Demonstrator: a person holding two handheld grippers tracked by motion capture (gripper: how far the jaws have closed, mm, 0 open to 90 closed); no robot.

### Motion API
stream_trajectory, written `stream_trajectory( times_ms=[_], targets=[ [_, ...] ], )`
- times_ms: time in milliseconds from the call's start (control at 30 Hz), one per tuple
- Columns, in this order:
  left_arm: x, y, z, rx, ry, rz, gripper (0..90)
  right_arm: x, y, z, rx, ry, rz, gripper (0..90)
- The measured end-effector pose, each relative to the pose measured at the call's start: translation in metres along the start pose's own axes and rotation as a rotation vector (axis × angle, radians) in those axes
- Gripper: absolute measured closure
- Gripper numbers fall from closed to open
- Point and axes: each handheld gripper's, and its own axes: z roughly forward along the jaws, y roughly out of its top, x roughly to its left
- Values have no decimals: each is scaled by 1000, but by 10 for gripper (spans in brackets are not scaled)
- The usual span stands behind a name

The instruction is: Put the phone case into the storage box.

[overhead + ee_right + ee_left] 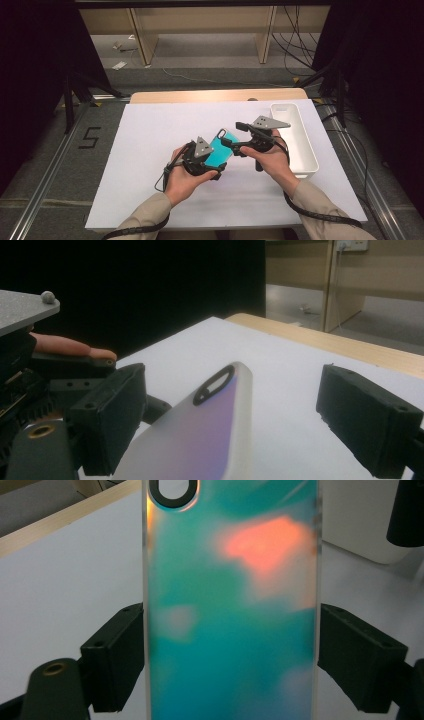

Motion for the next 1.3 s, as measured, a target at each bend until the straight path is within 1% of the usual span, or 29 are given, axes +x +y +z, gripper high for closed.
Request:
stream_trajectory(
  times_ms=[367, 533, 633, 733, 867, 967, 1133, 1300],
  targets=[
    [-2, 1, 0, -5, -5, 0, 172, 1, -3, 11, 18, -6, 17, 189],
    [-2, 1, 1, -11, 5, 8, 172, 2, -3, 15, 26, -10, 23, 227],
    [-2, 1, 0, -14, 11, 5, 172, 3, -3, 17, 31, -10, 33, 263],
    [-2, 1, 0, -11, 7, -4, 172, 3, -3, 19, 34, -11, 38, 307],
    [-2, 1, 0, -9, 5, -6, 172, 3, -4, 20, 38, -8, 51, 366],
    [-2, 1, -1, -12, 7, -8, 172, 2, -4, 21, 38, -9, 62, 414],
    [-2, 1, 0, -16, 7, -7, 172, 1, -4, 21, 31, -6, 84, 465],
    [-2, 1, -1, -18, 10, -10, 172, 1, -3, 20, 29, -1, 93, 531]
  ],
)
